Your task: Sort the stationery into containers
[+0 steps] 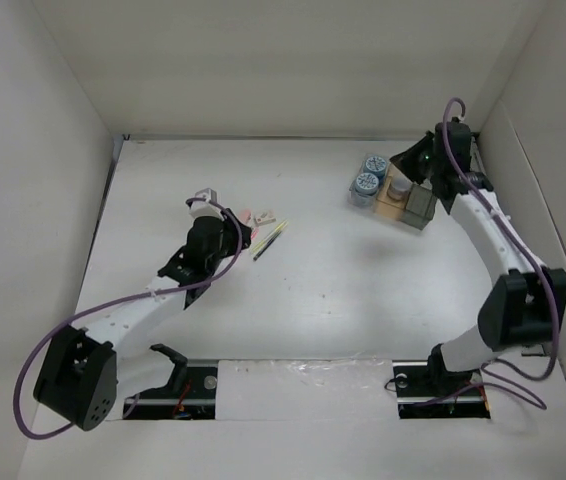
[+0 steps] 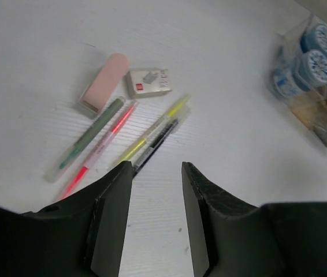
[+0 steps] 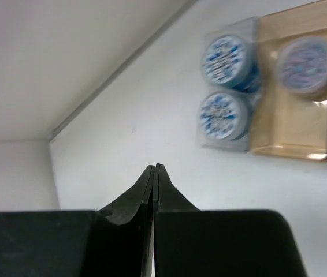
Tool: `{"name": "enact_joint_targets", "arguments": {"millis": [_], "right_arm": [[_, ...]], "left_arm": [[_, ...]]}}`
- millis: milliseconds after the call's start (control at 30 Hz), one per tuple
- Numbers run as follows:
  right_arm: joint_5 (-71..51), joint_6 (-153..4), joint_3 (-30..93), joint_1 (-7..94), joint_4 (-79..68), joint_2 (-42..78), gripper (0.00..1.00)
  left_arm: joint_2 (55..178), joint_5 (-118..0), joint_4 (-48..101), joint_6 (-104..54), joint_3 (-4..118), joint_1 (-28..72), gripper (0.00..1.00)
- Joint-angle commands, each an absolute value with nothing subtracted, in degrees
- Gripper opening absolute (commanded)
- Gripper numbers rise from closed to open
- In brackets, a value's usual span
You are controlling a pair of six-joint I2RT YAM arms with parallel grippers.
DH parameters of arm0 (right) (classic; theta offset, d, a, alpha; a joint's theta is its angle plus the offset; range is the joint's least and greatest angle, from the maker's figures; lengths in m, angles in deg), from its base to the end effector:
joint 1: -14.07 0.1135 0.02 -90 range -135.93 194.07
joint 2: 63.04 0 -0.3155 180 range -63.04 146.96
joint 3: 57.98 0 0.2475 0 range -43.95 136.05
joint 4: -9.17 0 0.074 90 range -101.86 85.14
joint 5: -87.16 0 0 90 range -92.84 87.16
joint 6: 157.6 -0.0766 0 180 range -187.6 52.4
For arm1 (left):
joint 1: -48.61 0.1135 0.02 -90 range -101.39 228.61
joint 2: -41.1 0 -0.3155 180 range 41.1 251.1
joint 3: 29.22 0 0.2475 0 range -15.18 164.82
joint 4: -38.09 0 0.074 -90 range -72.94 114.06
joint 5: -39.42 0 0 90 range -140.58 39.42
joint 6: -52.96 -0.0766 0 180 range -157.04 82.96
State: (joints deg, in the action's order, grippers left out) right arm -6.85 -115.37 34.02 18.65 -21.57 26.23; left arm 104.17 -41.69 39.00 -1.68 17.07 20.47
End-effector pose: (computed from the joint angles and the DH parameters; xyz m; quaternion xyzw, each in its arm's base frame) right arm 0.3943 0.0370 0.3701 0.2985 0.8032 0.2539 0.4486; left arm 0.2331 -0.1113 0.2824 -0.0967 0.7910 -0.2636 0.5435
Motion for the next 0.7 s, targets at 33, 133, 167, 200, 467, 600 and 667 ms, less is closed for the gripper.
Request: {"name": "enact_joint_targets", "arguments": {"millis": [33,133,167,200,467,600,667], "right_arm": [[-3.9,-116.7,22.7,25.3,-12.2,15.8,0.00],[-1.0,-117.3,16.1,31.1,-10.0,11.6,0.04],[-1.0,-117.3,14.9,32.3,-10.0,11.0,0.08],[-0.5,-117.3,14.1,34.4,-9.4,10.4,0.11],[-0.5,-115.3,8.3,39.9,-10.1,3.6,0.42],[-0.5,-114.8,7.0,39.9,-10.1,0.9,0.43],[-1.1,-114.8,6.5,39.9,-10.1,0.9,0.43]], "left_arm": [[108.8,-32.7,34.1,-1.0,23.6,20.3,0.36],[114.8,-29.4,33.0,-2.0,26.7,20.3,0.40],[116.1,-28.5,33.0,-2.1,27.6,20.3,0.43],[117.6,-28.5,33.0,-2.9,28.6,20.8,0.47],[130.3,-29.0,30.0,-8.0,40.2,22.1,0.55],[134.3,-29.4,29.5,-8.6,43.0,23.6,0.49],[137.2,-29.9,28.4,-9.3,44.4,23.6,0.47]]}}
